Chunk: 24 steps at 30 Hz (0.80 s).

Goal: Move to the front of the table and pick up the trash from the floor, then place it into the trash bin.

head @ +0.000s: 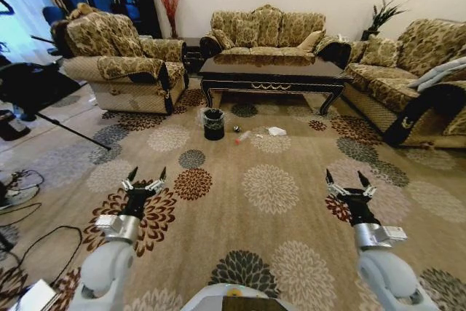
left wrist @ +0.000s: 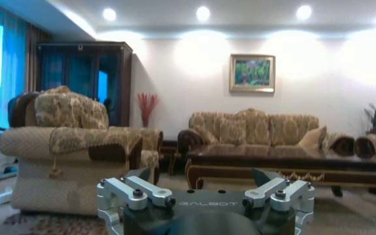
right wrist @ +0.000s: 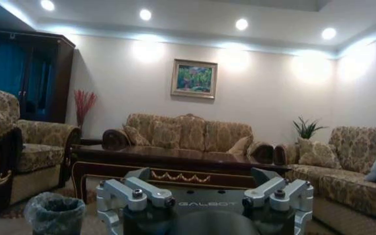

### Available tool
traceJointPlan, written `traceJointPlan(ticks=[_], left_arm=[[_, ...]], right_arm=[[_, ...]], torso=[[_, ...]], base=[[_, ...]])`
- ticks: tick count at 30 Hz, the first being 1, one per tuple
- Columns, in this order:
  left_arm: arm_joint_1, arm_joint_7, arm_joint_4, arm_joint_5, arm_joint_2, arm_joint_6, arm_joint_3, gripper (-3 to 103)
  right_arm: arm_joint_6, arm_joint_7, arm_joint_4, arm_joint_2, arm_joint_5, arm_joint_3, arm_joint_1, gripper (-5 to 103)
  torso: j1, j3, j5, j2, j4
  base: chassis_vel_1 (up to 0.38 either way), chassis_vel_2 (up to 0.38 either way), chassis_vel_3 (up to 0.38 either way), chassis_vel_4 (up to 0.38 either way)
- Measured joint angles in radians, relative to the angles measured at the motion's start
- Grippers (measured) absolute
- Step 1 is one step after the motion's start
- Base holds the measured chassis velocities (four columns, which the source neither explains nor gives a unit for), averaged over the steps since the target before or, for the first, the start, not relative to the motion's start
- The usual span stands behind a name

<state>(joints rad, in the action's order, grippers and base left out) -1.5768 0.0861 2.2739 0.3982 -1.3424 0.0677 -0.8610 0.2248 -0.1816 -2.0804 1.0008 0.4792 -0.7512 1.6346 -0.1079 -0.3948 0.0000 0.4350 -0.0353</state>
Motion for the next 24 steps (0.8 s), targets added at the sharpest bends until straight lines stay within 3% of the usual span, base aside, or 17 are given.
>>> traceJointPlan(ticks=[7, 24], left_arm=[[0.001, -0.001, 0.039, 0.040, 0.005, 0.013, -0.024, 100], [-0.018, 0.012, 0.042, 0.015, -0.019, 0.011, -0.017, 100]], right_arm=[[0.000, 0.001, 0.008, 0.004, -0.017, 0.015, 0.000, 100], [0.010, 0.004, 0.017, 0.011, -0.031, 0.023, 0.007, 100]], torso=[[0.007, 0.012, 0.0000, -0.020, 0.0001], [0.023, 0.043, -0.0001, -0.066, 0.0001]], base=[[0.000, 0.000, 0.000, 0.000], [0.000, 0.000, 0.000, 0.000]])
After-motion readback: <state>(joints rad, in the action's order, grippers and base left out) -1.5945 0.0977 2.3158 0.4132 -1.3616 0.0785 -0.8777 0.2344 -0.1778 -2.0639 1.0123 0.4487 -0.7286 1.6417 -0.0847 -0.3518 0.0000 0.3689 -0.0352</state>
